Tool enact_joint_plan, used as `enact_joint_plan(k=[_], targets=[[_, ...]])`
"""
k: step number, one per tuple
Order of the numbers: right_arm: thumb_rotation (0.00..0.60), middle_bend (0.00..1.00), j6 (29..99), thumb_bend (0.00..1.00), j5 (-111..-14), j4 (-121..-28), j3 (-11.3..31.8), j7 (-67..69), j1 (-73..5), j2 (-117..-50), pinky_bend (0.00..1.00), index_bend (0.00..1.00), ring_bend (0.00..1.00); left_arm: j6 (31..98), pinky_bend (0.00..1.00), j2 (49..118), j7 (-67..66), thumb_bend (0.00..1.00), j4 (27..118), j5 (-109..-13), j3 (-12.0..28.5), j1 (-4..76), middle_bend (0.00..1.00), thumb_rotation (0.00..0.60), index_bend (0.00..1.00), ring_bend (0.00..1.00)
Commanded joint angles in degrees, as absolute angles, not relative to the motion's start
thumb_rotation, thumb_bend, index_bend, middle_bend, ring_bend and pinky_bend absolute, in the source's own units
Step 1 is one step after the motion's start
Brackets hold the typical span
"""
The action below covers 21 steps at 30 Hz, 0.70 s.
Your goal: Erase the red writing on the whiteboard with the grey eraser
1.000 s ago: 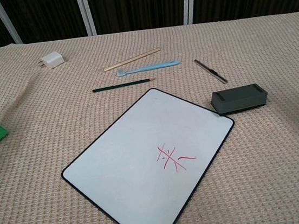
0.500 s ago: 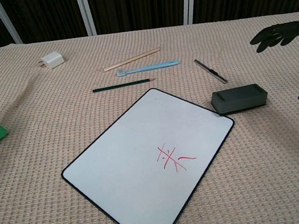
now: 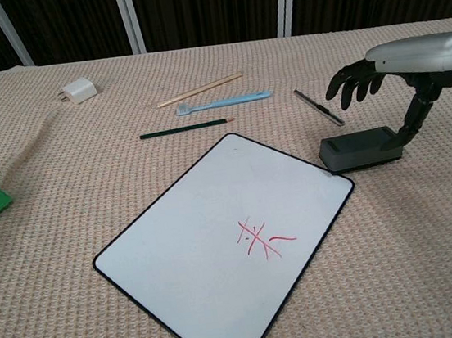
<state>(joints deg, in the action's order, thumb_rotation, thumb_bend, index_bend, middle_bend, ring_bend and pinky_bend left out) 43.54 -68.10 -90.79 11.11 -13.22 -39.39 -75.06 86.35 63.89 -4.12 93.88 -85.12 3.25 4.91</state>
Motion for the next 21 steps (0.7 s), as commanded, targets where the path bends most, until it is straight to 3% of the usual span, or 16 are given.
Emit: enact_joint_plan(k=[1, 13, 21], targets=[[0.6, 0.31, 42.4, 0.23, -65.8, -88.9, 10.9, -14.9, -41.0, -76.8, 0.27, 0.24, 0.29, 86.3, 0.0, 63.9, -4.2, 0.48, 93.9, -85.1, 3.3, 4.9, 0.01, 0.6, 0.14, 0.0], [0.6, 0.37, 41.6, 0.26, -62.3, -83.5, 9.1, -16.4, -43.4, -80.5, 0.33, 0.3, 0.35, 85.8, 0.0, 64.1, -4.7, 0.48, 93.7, -84.4, 3.6, 5.2, 0.01, 0.6, 0.14, 0.0], [0.6, 0.42, 40.7, 0.35, -61.2, -80.9, 8.4, -16.5, -44.8, -82.5, 0.36, 0.38, 0.38, 85.9, 0.0, 64.0, -4.5, 0.48, 93.7, -84.2, 3.7, 5.2, 0.01, 0.6, 0.14, 0.0]])
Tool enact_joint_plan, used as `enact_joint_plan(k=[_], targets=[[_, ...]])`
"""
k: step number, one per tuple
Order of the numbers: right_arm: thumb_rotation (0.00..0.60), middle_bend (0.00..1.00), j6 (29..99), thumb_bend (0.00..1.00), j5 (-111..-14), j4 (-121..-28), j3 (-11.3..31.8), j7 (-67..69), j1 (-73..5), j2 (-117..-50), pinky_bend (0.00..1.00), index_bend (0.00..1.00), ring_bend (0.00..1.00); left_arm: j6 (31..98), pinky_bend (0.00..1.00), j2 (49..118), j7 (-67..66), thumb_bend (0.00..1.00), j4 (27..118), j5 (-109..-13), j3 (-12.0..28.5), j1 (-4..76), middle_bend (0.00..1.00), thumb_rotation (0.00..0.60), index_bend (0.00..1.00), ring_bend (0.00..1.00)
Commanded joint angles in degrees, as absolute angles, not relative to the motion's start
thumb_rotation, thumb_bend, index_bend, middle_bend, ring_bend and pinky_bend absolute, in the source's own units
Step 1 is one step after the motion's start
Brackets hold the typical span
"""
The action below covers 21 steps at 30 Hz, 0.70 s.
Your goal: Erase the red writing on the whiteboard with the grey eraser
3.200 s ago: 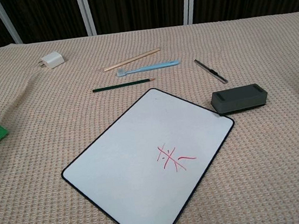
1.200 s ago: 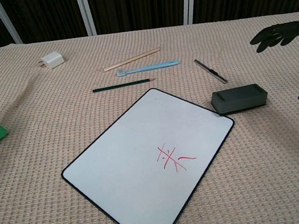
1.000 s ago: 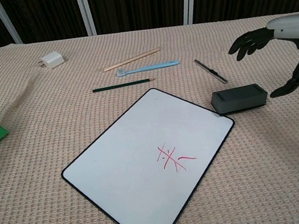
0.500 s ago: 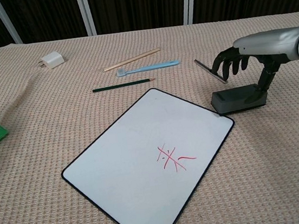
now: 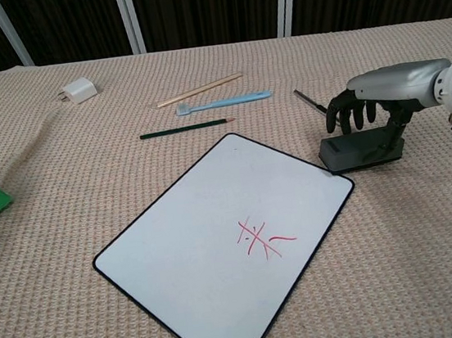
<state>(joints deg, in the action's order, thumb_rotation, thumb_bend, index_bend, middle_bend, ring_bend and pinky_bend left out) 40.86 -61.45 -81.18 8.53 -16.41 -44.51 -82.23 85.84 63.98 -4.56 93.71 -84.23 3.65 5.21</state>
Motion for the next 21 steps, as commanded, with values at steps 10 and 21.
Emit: enact_joint_plan(k=[10, 21], targets=[[0.6, 0.49, 41.3, 0.4, -61.0, -82.3, 8.7, -15.4, -45.6, -81.7, 0.42, 0.5, 0.43, 85.8, 0.0, 63.9, -4.6, 0.48, 93.8, -84.0, 3.7, 5.1, 0.01, 0.6, 0.14, 0.0], [0.6, 0.49, 42.3, 0.4, -59.8, -88.1, 10.6, -17.5, -48.7, -81.2, 0.42, 0.5, 0.43, 86.0, 0.0, 64.0, -4.9, 0.48, 94.2, -84.1, 3.6, 5.0, 0.01, 0.6, 0.14, 0.0]])
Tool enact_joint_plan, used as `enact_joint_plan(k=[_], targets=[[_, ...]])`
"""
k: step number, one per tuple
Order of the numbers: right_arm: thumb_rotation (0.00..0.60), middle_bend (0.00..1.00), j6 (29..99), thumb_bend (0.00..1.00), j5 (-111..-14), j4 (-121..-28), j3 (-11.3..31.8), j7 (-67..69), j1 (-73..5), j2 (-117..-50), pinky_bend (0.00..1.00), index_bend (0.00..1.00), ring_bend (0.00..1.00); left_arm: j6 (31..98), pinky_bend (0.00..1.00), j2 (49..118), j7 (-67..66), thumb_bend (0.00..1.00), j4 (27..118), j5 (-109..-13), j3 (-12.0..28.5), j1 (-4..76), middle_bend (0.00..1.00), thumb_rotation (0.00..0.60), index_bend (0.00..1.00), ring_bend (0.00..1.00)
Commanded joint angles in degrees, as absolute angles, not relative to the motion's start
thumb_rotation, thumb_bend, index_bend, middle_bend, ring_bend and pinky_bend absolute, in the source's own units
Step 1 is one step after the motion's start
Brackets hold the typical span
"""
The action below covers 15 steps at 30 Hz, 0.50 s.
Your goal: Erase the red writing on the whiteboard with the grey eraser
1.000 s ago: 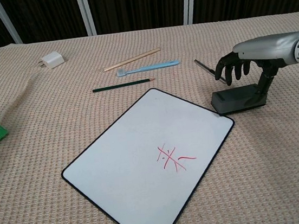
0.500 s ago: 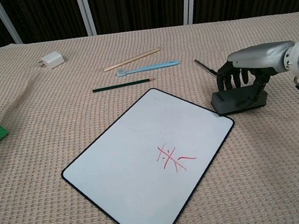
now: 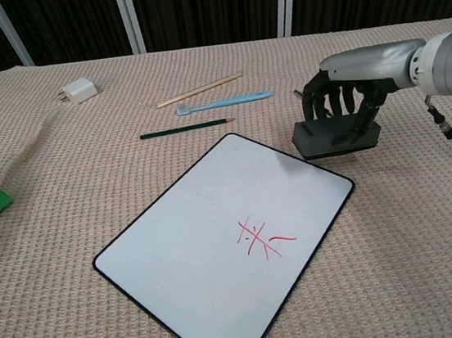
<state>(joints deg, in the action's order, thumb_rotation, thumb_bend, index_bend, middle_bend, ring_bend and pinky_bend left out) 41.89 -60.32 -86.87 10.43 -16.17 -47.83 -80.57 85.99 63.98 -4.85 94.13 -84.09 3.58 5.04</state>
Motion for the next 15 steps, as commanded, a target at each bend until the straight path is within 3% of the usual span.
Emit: enact_joint_plan(k=[1, 15], targets=[[0.6, 0.49, 42.4, 0.4, -59.4, -88.6, 10.4, -18.4, -49.1, -81.5, 0.42, 0.5, 0.43, 86.0, 0.0, 63.9, -4.9, 0.48, 94.2, -84.1, 3.5, 5.0, 0.01, 0.6, 0.14, 0.0], [0.6, 0.49, 49.1, 0.39, -56.1, -91.0, 8.1, -29.8, -52.2, -91.7, 0.42, 0.5, 0.43, 86.0, 0.0, 63.6, -4.2, 0.48, 93.9, -84.2, 3.6, 5.0, 0.01, 0.6, 0.14, 0.0]])
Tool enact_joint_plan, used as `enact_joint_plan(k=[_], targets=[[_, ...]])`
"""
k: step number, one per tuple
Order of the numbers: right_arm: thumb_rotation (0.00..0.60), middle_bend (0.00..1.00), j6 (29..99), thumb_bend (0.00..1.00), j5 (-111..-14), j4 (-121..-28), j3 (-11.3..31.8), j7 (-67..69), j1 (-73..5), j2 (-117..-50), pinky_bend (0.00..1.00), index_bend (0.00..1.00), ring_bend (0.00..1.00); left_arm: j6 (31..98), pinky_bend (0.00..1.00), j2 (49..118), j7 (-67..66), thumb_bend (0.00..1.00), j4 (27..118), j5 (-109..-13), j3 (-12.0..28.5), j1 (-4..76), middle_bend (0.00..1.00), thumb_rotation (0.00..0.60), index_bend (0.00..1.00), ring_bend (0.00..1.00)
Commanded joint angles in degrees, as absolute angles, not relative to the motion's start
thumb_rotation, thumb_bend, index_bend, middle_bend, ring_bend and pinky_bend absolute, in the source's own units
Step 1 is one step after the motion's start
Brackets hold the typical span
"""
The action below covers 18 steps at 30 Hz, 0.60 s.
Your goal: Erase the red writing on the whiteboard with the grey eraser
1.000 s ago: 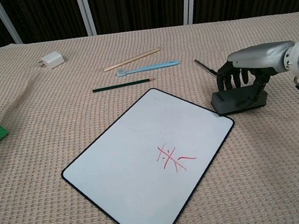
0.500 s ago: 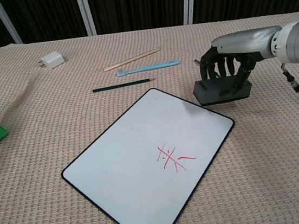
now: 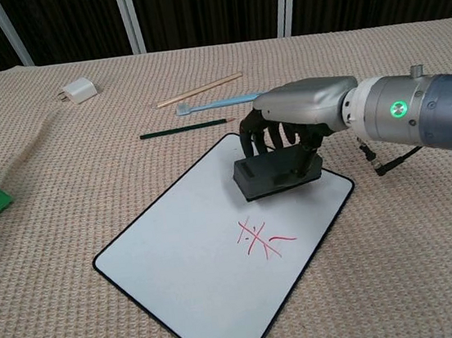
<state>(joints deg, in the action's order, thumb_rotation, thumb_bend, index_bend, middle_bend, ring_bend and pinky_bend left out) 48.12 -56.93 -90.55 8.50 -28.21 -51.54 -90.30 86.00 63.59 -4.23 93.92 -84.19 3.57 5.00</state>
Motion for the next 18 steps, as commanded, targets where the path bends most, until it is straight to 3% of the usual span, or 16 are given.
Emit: enact_joint_plan(k=[1, 18], targets=[[0.6, 0.49, 49.4, 0.39, -55.7, -91.2, 8.0, -30.5, -52.4, -92.3, 0.42, 0.5, 0.43, 85.9, 0.0, 63.5, -4.1, 0.48, 93.9, -84.2, 3.5, 5.0, 0.01, 0.6, 0.14, 0.0], [0.6, 0.52, 52.0, 0.38, -59.3, -94.7, 3.3, -33.4, -51.6, -94.5, 0.43, 0.5, 0.46, 86.2, 0.0, 63.5, -4.1, 0.48, 93.9, -84.6, 3.5, 4.9, 0.01, 0.6, 0.14, 0.0]])
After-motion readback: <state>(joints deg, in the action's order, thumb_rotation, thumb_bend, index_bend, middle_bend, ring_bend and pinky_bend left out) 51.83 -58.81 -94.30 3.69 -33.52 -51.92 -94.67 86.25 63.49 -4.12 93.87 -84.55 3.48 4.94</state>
